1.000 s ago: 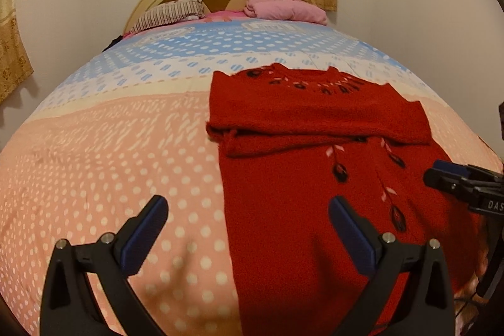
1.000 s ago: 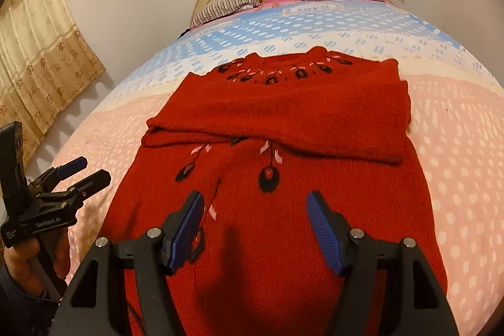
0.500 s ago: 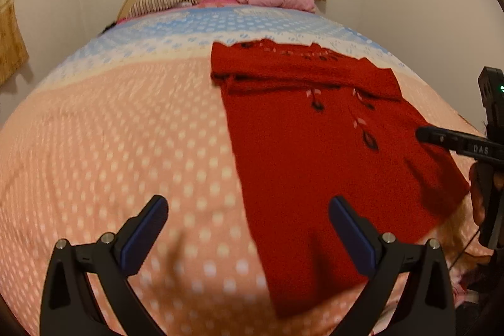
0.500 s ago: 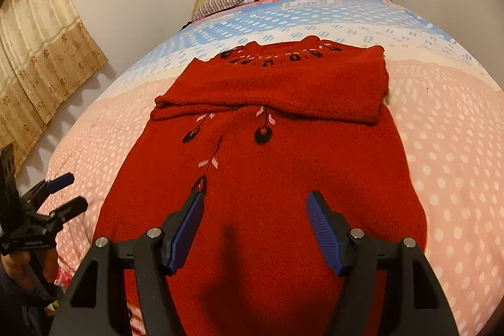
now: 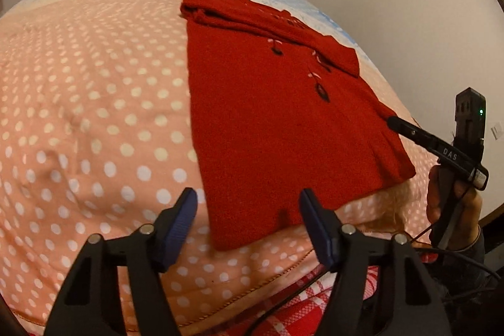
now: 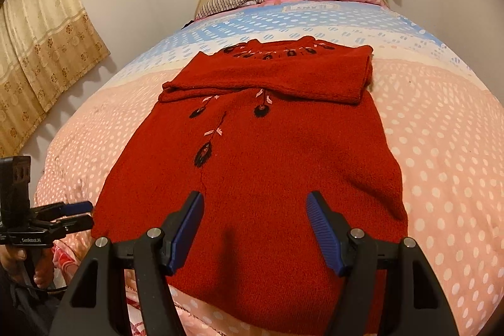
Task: Fold small clothes
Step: 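Close the left gripper on the hem while the right gripper grasps the hem too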
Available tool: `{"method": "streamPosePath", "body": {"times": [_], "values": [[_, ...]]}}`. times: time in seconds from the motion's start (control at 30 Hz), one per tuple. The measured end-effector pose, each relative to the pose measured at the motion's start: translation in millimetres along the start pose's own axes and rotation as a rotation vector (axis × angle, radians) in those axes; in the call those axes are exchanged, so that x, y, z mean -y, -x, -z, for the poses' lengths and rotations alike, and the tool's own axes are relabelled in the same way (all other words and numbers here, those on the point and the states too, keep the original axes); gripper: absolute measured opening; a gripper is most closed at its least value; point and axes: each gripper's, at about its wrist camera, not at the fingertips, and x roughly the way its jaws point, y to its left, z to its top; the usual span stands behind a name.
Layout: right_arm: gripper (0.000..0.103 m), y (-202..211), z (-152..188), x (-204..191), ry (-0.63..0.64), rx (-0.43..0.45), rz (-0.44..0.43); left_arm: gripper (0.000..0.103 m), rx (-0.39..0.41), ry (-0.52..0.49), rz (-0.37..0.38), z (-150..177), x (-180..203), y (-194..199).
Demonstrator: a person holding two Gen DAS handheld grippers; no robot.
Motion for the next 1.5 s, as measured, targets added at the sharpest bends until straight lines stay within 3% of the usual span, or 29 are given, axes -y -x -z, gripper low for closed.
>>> {"method": "streamPosePath", "body": {"times": [0.4,0.47,0.5,0.53,0.87,1.33,1.4,1.47,1.5], "values": [[0.069,2,6,4,-0.014,0.009,-0.004,0.058,-0.019,0.044,0.055,0,-5,-7],[0.069,2,7,5,-0.023,0.006,-0.002,0.037,-0.014,0.040,0.039,0,-6,-6],[0.069,2,6,6,-0.026,0.006,0.001,0.004,-0.021,0.036,0.032,-1,-6,-6],[0.069,3,6,7,-0.028,0.008,0.004,0.008,-0.029,0.037,0.033,-1,-7,-6],[0.069,28,13,36,-0.084,0.030,0.058,0.006,0.015,0.045,0.016,-6,-18,4],[0.069,45,59,85,-0.179,-0.074,0.115,0.005,0.002,0.051,0.040,-3,-21,-3],[0.059,44,60,88,-0.198,-0.071,0.096,0.005,0.009,0.049,0.053,-4,-22,0],[0.008,43,62,89,-0.191,-0.081,0.100,0.004,0.025,0.048,0.062,-6,-23,5],[0.007,43,62,88,-0.183,-0.091,0.086,0.004,0.031,0.050,0.068,-8,-23,8]]}}
